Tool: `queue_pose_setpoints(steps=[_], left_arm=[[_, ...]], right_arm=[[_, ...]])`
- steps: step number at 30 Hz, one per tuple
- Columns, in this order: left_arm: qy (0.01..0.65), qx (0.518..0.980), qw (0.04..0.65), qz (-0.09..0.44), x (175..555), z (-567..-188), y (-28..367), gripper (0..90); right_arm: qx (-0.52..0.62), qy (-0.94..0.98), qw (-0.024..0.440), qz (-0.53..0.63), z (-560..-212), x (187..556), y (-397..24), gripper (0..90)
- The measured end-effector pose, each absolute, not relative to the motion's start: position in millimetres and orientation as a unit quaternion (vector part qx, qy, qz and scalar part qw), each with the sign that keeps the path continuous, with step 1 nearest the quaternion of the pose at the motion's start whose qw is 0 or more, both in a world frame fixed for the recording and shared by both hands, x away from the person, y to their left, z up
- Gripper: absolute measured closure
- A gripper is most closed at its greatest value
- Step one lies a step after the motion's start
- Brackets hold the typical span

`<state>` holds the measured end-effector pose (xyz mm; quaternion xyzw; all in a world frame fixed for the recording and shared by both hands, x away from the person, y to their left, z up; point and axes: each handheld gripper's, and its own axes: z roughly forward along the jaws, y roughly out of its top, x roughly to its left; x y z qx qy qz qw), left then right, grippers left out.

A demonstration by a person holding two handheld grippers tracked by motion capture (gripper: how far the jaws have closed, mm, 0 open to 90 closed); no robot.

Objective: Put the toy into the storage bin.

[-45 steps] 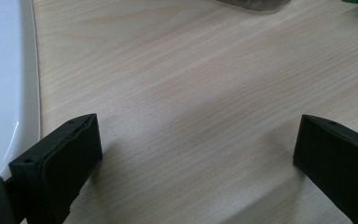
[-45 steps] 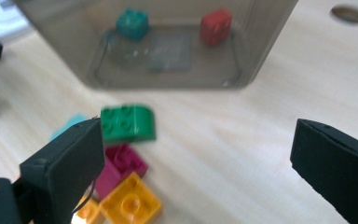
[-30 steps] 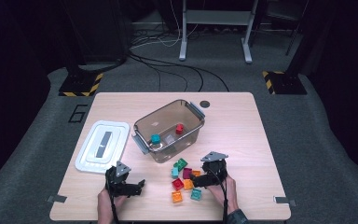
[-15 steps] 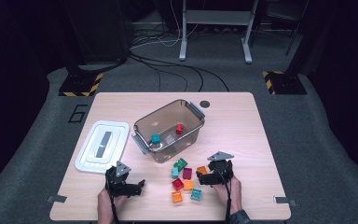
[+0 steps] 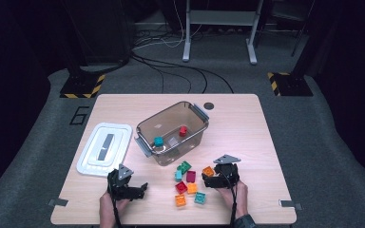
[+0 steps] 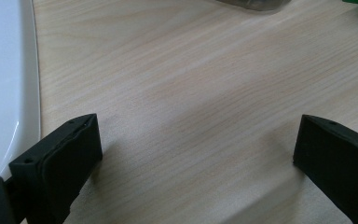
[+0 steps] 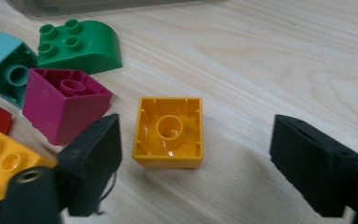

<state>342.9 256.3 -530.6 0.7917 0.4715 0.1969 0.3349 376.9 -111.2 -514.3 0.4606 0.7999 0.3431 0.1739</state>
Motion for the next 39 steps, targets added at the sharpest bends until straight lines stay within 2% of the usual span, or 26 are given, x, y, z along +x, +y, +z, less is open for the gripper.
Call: queue_pose_setpoints(steps=[2, 5, 11, 25, 39], left_arm=[[0.472, 0.792, 0.335, 0.197, 343, -531, 256, 0.6], [0.472, 0.792, 0.335, 0.197, 343, -531, 256, 0.6], [0.472, 0.792, 0.335, 0.197, 343, -531, 256, 0.6], [0.472, 0.792, 0.335, 0.197, 343, -531, 256, 0.6], [0.472, 0.792, 0.335, 0.197, 343, -531, 256, 0.6]], right_arm=[[0.456, 0.801, 0.181, 0.344, -513, 375, -110, 30.9], [0.442, 0.805, 0.181, 0.351, -510, 373, -111, 42.3], [0.437, 0.81, 0.168, 0.352, -510, 370, -110, 57.1], [0.444, 0.798, 0.172, 0.368, -506, 372, -114, 58.3], [0.441, 0.783, 0.192, 0.394, -476, 379, -120, 58.4]])
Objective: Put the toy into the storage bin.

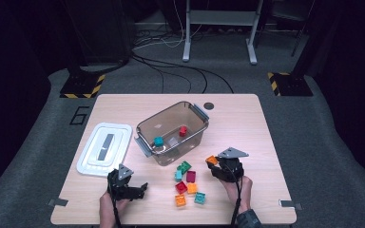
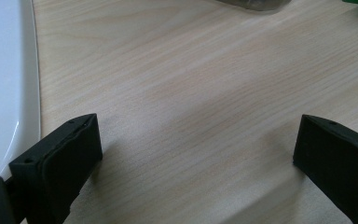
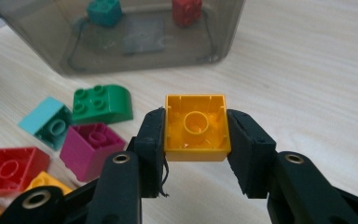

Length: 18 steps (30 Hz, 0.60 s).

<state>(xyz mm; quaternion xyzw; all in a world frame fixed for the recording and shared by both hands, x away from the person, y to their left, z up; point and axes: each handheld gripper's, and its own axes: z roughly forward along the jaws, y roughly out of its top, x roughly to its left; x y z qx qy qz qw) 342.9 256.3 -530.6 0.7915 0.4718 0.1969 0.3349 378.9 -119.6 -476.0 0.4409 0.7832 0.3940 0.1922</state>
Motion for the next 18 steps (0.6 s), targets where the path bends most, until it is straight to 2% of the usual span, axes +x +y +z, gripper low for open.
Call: queue_pose_setpoints(steps=[18], left_arm=[[0.472, 0.791, 0.335, 0.197, 343, -531, 256, 0.7]], right_arm=[[0.42, 0.777, 0.223, 0.413, -437, 392, -116, 58.4]])
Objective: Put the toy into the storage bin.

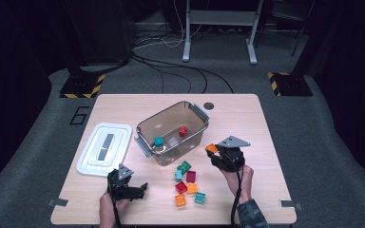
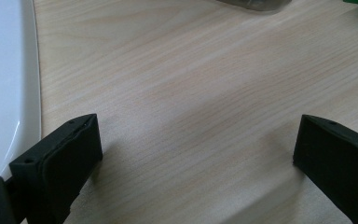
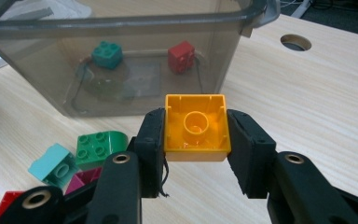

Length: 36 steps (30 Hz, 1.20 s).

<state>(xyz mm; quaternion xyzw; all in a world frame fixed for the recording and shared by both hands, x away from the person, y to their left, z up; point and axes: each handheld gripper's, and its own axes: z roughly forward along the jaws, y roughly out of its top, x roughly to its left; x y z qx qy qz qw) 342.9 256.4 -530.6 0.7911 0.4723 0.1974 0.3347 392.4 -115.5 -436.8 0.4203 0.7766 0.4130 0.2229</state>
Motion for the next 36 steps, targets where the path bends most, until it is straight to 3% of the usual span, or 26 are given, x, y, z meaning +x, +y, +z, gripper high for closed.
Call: queue_pose_setpoints(steps=[36], left_arm=[[0.473, 0.79, 0.336, 0.2, 343, -531, 256, 0.7]], right_arm=[[0.393, 0.766, 0.266, 0.434, -386, 416, -105, 58.4]])
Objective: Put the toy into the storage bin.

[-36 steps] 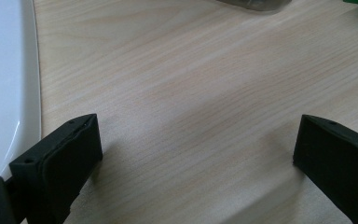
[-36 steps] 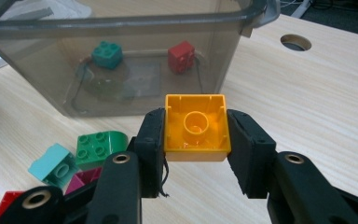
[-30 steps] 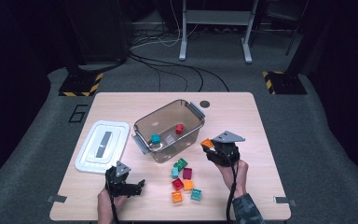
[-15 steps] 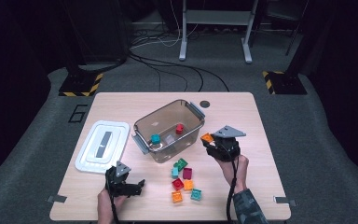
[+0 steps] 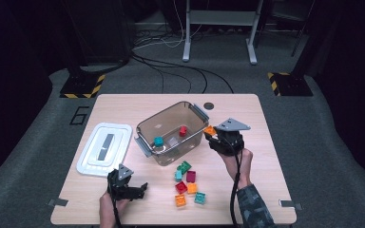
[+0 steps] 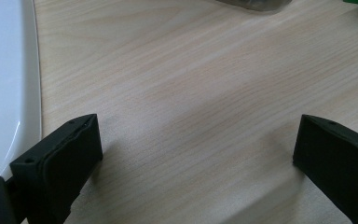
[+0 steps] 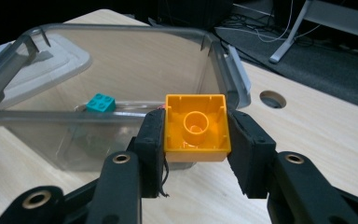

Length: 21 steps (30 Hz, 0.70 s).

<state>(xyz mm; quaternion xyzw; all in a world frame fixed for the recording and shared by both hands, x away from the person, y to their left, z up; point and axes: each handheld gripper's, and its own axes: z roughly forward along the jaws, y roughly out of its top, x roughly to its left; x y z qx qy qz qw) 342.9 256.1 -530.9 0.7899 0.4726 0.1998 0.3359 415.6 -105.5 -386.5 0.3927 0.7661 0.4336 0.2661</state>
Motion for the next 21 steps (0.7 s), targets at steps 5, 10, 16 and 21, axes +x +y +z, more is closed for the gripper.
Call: queue_pose_setpoints(steps=[5, 10, 16, 21], left_arm=[[0.473, 0.79, 0.336, 0.2, 343, -531, 256, 0.8], [0.473, 0.79, 0.336, 0.2, 343, -531, 256, 0.8], [0.473, 0.79, 0.336, 0.2, 343, -531, 256, 0.9], [0.473, 0.79, 0.335, 0.201, 343, -531, 256, 0.9]], right_arm=[[0.388, 0.764, 0.268, 0.441, -378, 423, -101, 58.4], [0.382, 0.764, 0.27, 0.444, -369, 433, -93, 58.4], [0.382, 0.765, 0.266, 0.444, -367, 445, -88, 58.4], [0.387, 0.767, 0.262, 0.44, -372, 456, -84, 58.4]])
